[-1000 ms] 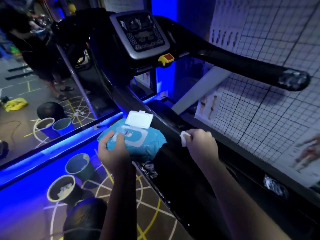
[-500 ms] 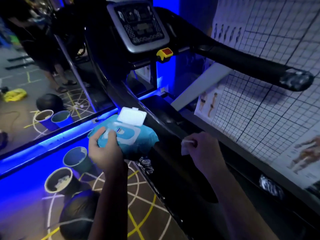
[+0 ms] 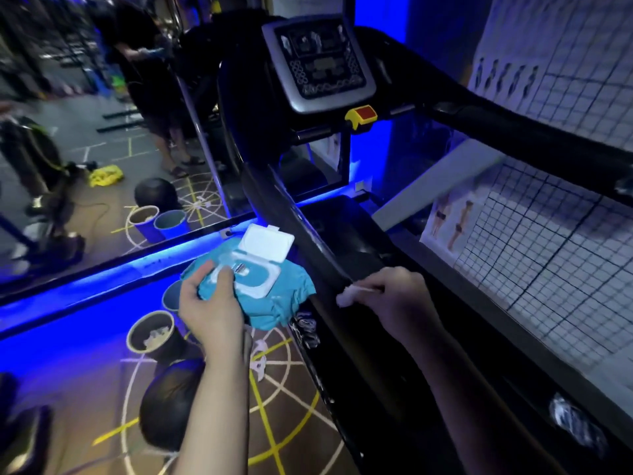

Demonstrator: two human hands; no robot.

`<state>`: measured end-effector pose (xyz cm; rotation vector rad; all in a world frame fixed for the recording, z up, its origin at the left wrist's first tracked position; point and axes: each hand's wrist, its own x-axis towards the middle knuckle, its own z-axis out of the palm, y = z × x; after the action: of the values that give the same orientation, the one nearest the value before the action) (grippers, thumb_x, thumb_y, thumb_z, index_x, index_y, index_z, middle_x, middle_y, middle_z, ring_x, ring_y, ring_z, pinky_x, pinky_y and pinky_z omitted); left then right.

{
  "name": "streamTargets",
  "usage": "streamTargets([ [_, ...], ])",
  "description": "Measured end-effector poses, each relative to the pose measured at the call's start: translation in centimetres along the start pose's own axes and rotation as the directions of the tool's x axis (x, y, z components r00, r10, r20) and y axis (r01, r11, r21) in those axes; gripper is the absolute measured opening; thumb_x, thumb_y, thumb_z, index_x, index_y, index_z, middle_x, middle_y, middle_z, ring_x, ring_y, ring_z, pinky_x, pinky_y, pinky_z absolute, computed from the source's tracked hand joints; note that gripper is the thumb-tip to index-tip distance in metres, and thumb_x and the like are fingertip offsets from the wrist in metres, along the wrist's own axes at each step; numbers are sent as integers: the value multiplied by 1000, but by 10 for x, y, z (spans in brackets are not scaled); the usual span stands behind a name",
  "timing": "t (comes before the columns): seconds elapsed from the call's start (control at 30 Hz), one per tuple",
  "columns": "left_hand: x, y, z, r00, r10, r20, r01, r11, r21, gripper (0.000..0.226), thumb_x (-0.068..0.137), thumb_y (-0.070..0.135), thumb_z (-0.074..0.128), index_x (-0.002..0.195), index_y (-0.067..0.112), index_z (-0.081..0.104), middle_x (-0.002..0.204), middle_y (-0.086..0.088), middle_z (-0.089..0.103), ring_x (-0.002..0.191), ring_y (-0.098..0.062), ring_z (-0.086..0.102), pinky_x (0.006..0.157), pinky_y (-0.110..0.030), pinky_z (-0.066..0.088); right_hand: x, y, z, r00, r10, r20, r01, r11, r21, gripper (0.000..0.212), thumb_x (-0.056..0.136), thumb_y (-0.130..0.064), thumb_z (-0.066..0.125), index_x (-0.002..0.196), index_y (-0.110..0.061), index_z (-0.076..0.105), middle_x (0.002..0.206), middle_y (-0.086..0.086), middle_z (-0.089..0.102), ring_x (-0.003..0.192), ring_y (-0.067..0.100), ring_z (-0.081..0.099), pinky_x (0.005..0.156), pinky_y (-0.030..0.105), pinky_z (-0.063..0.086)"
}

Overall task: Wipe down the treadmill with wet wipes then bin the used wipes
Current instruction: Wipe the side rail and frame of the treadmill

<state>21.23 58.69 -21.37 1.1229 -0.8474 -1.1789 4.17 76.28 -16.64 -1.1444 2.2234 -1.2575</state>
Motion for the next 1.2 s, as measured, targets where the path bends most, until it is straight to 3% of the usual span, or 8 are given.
streamTargets([
  [0.13, -7, -7, -5, 998, -12, -58, 11, 999, -33, 34, 61, 48, 81, 95, 43, 78, 118, -1, 76, 109, -22, 74, 99, -49, 60, 26, 16, 13, 1000, -1, 6, 1, 997, -77, 27, 64, -49, 78, 73, -24, 80, 71, -5, 74, 71, 9, 68, 70, 28, 51],
  [0.23, -19, -2, -9, 995, -21, -96, 19, 1000, -15, 25, 75, 33, 82, 99, 33, 79, 117, 0, 76, 110, -20, 73, 97, -40, 60, 50, 23, 31, 999, 32, -18, -33, 993, -112, 22, 67, -38, 77, 74, -18, 77, 69, 4, 72, 69, 28, 67, 64, 34, 55],
  [0.43, -29, -8, -18, 991, -100, -86, 87, 987, -136, 26, 91, 15, 78, 118, 17, 76, 126, -4, 68, 111, -17, 66, 68, -3, 46, 80, 14, 47, 998, 49, -43, -54, 992, -115, 16, 83, -17, 66, 90, -16, 80, 85, 12, 74, 84, 35, 67, 71, 30, 51],
  [0.63, -30, 1, -3, 981, 5, -196, -10, 1000, -24, 21, 77, 25, 83, 94, 35, 77, 118, -5, 75, 107, -23, 74, 97, -47, 61, 95, 5, 40, 996, 91, 16, -90, 995, -49, 9, 82, -20, 72, 83, -15, 80, 82, 14, 73, 82, 36, 68, 63, 25, 42],
  [0.83, -22, -3, -12, 981, -34, -192, 13, 994, -109, 25, 87, 15, 80, 109, 27, 76, 119, -4, 74, 106, -21, 74, 86, -37, 63, 77, 5, 16, 999, 23, 22, -23, 999, -37, 11, 79, -22, 73, 74, -13, 77, 72, 3, 73, 66, 25, 65, 53, 31, 46],
  [0.97, -14, -13, -14, 982, -63, -177, 41, 992, -122, 28, 90, 15, 79, 116, 24, 75, 121, -5, 72, 105, -18, 74, 72, -28, 61, 75, 16, 23, 997, 54, 60, -50, 996, -69, 10, 80, -22, 75, 70, -18, 76, 78, 1, 75, 73, 19, 69, 65, 29, 57],
  [1.1, -7, -12, -2, 982, -69, -176, 53, 994, -94, 24, 88, 18, 81, 107, 32, 75, 123, -5, 73, 109, -21, 74, 85, -39, 65, 85, 17, 35, 997, 60, 39, -57, 996, -68, 8, 78, -19, 73, 74, -22, 79, 77, 0, 75, 74, 21, 70, 69, 32, 59],
  [1.2, 4, -6, 11, 986, -79, -148, 63, 992, -111, 27, 92, 17, 79, 117, 26, 74, 121, 0, 71, 106, -18, 74, 82, -34, 65, 95, 10, 41, 997, 71, 13, -70, 996, -61, 11, 77, -15, 68, 73, -18, 78, 75, 4, 74, 74, 26, 69, 67, 33, 58],
])
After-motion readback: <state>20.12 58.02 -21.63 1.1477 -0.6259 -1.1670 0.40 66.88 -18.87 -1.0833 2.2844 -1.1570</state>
